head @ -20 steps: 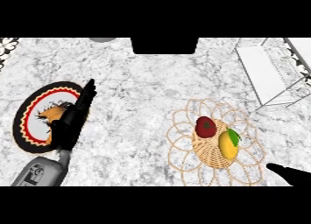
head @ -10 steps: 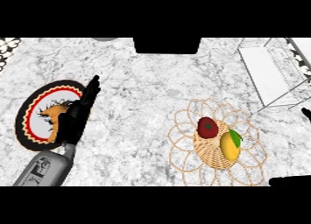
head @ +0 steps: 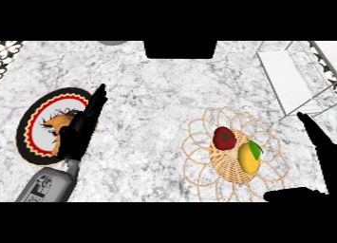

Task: Pick the lemon from the placemat and place it in the tiered shelf

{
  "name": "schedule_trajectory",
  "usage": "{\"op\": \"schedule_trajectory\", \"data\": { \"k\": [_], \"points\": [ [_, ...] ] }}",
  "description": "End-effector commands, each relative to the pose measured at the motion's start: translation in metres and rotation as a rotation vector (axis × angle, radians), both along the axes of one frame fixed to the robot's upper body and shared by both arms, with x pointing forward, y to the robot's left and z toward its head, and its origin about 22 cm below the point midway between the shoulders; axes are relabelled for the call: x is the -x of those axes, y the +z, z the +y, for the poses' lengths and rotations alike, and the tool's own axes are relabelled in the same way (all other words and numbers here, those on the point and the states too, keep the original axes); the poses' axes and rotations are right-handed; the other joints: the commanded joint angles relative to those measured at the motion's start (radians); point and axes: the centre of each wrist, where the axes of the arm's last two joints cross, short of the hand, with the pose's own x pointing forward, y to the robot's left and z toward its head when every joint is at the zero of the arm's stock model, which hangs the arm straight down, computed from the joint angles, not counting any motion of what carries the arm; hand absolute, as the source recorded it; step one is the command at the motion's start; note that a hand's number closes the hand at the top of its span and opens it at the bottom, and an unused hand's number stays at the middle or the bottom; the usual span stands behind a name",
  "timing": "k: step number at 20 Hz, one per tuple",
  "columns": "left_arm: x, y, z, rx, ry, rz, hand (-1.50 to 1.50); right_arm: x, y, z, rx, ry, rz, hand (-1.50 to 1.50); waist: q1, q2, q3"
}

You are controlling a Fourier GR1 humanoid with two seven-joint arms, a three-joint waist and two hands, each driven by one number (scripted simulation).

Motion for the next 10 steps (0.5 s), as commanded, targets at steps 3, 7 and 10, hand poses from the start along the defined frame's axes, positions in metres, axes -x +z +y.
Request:
{"op": "schedule_trajectory", "data": {
  "k": [3, 7, 10],
  "points": [
    [-0.017, 0.013, 0.011, 0.008, 0.008, -0.009, 0.0, 0.005, -0.004, 0.028, 0.03, -0.052, 0.026, -1.5, -0.009, -0.001, 0.001],
    [-0.006, -0.008, -0.005, 0.007, 0.021, -0.001, 0.0, 0.001, -0.017, 0.029, 0.052, -0.095, 0.027, -1.5, -0.011, 0.0, 0.001],
    [0.003, 0.005, -0.003, -0.002, 0.005, -0.01, 0.0, -0.017, -0.023, 0.039, 0.038, -0.102, 0.047, -1.5, 0.0, -0.001, 0.001]
  ]
}}
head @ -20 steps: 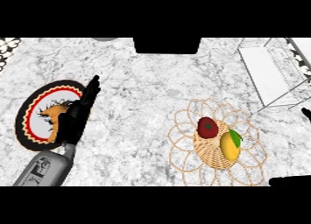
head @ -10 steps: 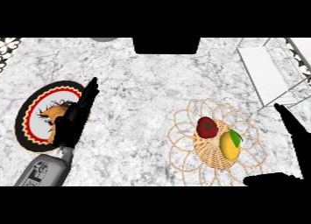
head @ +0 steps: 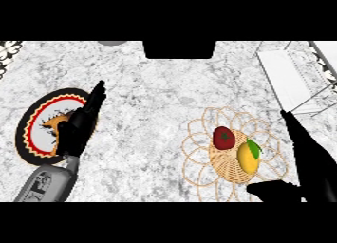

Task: Pick the lemon from the placemat and place it in the tiered shelf

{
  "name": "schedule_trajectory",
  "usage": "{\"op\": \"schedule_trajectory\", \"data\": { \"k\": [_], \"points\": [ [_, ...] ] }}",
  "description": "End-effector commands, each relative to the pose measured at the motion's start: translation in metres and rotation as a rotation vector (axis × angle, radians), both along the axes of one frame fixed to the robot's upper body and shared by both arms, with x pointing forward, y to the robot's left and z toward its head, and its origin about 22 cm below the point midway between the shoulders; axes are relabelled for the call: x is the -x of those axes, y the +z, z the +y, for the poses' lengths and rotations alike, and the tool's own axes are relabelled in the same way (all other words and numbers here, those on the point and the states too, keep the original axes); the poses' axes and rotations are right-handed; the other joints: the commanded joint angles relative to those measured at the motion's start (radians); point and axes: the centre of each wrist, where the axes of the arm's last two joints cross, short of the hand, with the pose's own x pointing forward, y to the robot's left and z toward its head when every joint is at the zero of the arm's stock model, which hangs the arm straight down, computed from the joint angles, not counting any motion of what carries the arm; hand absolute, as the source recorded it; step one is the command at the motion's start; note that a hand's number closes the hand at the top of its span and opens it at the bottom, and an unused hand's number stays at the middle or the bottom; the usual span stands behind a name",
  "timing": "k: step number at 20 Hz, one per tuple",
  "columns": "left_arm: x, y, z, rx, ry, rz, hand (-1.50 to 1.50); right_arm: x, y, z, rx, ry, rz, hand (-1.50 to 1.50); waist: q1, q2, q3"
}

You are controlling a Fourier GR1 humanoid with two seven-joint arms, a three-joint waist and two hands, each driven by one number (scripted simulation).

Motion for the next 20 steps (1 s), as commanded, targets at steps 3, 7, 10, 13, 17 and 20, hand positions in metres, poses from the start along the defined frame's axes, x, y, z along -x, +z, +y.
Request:
{"op": "schedule_trajectory", "data": {
  "k": [3, 7, 10, 13, 17, 20],
  "points": [
    [-0.007, -0.001, 0.02, -0.007, 0.013, -0.003, 0.0, -0.01, 0.001, 0.012, -0.001, -0.064, 0.067, -1.5, -0.002, 0.001, 0.0],
    [0.016, -0.004, -0.022, 0.01, -0.006, -0.007, 0.0, -0.012, 0.0, 0.013, -0.007, -0.105, 0.08, -1.5, 0.001, -0.001, 0.0],
    [0.001, -0.026, 0.003, 0.001, 0.003, 0.019, 0.0, 0.001, -0.007, 0.018, 0.012, -0.085, 0.076, -1.5, -0.007, 0.0, 0.0],
    [-0.003, -0.018, 0.006, 0.0, 0.021, -0.002, 0.0, -0.01, -0.023, 0.013, 0.021, -0.088, 0.098, -1.5, -0.005, 0.001, 0.0],
    [0.005, -0.005, 0.019, -0.007, 0.002, 0.016, 0.0, -0.008, -0.018, 0.017, 0.026, -0.116, 0.121, -1.5, -0.002, 0.0, 0.0],
    [0.023, -0.019, 0.009, 0.005, 0.007, -0.008, 0.0, -0.01, -0.049, 0.02, 0.04, -0.091, 0.142, -1.5, 0.002, 0.0, 0.001]
  ]
}}
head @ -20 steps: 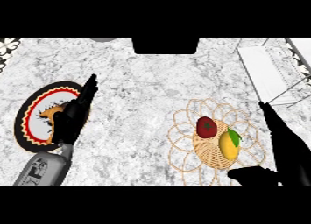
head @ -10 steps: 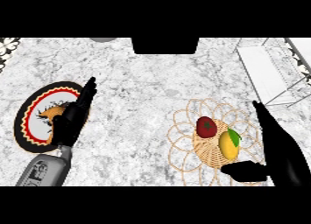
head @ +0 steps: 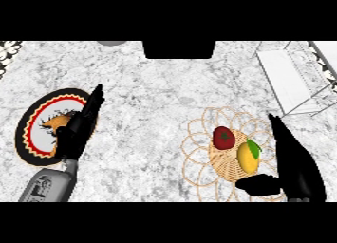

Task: Pick the lemon from the placemat and place it in the tiered shelf

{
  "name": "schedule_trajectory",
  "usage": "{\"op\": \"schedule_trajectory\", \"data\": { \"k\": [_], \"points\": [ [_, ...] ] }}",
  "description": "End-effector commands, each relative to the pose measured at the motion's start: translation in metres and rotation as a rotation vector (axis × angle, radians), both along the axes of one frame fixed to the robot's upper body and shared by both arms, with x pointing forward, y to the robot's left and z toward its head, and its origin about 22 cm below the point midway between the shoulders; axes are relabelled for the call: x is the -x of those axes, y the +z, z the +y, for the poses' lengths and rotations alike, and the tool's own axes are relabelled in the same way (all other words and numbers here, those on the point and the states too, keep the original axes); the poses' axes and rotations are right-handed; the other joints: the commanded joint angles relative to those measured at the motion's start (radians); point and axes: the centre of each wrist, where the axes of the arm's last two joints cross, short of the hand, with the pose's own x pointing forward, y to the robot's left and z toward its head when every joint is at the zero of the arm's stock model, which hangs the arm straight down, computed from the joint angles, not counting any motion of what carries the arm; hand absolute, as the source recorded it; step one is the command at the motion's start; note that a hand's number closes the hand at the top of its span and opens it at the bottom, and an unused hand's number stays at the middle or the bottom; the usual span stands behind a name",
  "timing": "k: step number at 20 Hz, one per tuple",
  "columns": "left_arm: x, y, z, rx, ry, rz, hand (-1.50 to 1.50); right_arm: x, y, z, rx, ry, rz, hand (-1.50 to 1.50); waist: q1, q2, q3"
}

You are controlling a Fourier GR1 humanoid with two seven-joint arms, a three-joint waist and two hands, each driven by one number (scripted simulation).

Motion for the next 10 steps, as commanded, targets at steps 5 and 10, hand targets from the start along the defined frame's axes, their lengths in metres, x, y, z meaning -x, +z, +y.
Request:
{"op": "schedule_trajectory", "data": {
  "k": [5, 10],
  "points": [
    [0.001, -0.014, 0.005, 0.02, 0.007, 0.005, 0.0, -0.013, -0.018, -0.006, 0.046, -0.048, 0.1, -1.5, -0.001, 0.001, 0.0],
    [0.004, -0.008, 0.004, 0.018, 0.001, 0.017, 0.0, -0.035, -0.024, 0.001, 0.06, -0.042, 0.101, -1.5, 0.003, 0.001, 0.0]
  ]
}}
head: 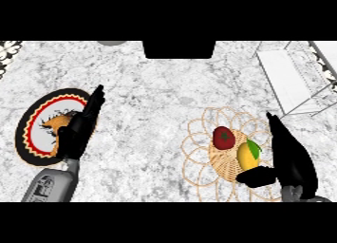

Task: Pick the lemon from the placemat and place it in the tiered shelf

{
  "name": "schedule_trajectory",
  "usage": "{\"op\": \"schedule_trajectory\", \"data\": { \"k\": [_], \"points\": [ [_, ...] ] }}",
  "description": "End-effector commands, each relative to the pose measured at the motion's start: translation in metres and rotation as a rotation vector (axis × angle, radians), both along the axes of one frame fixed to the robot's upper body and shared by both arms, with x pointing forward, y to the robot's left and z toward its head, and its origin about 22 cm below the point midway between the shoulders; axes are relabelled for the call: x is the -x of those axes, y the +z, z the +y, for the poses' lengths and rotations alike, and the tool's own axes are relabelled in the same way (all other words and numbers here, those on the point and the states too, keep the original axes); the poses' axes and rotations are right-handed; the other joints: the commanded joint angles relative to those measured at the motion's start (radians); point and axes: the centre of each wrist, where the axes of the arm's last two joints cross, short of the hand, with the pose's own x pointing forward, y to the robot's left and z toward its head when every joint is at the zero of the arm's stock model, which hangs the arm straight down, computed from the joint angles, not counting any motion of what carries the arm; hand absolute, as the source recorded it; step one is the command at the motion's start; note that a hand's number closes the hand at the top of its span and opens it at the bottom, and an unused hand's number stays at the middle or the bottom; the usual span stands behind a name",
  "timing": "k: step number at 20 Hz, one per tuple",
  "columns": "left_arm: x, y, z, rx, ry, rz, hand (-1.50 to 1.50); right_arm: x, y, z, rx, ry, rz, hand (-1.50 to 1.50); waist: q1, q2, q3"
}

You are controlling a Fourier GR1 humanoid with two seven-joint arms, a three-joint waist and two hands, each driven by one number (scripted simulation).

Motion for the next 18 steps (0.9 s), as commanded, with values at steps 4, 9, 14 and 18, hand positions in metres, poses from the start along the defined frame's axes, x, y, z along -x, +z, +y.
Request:
{"op": "schedule_trajectory", "data": {
  "k": [4, 9, 14, 18],
  "points": [
    [0.004, 0.015, 0.009, -0.016, 0.004, -0.014, 0.0, 0.003, -0.021, 0.012, 0.026, -0.035, 0.048, -1.5, 0.0, -0.001, 0.0],
    [0.001, 0.019, -0.02, 0.008, 0.003, 0.007, 0.0, -0.007, -0.035, -0.008, 0.026, -0.046, 0.058, -1.5, -0.001, 0.0, 0.0],
    [-0.001, 0.03, -0.002, -0.006, -0.007, 0.011, 0.0, -0.002, -0.048, -0.019, 0.015, -0.04, 0.058, -1.5, -0.001, 0.0, 0.0],
    [-0.019, 0.019, -0.002, 0.001, 0.007, 0.009, 0.0, 0.0, -0.058, -0.011, 0.014, -0.009, 0.078, -1.5, -0.003, 0.0, 0.0]
  ]
}}
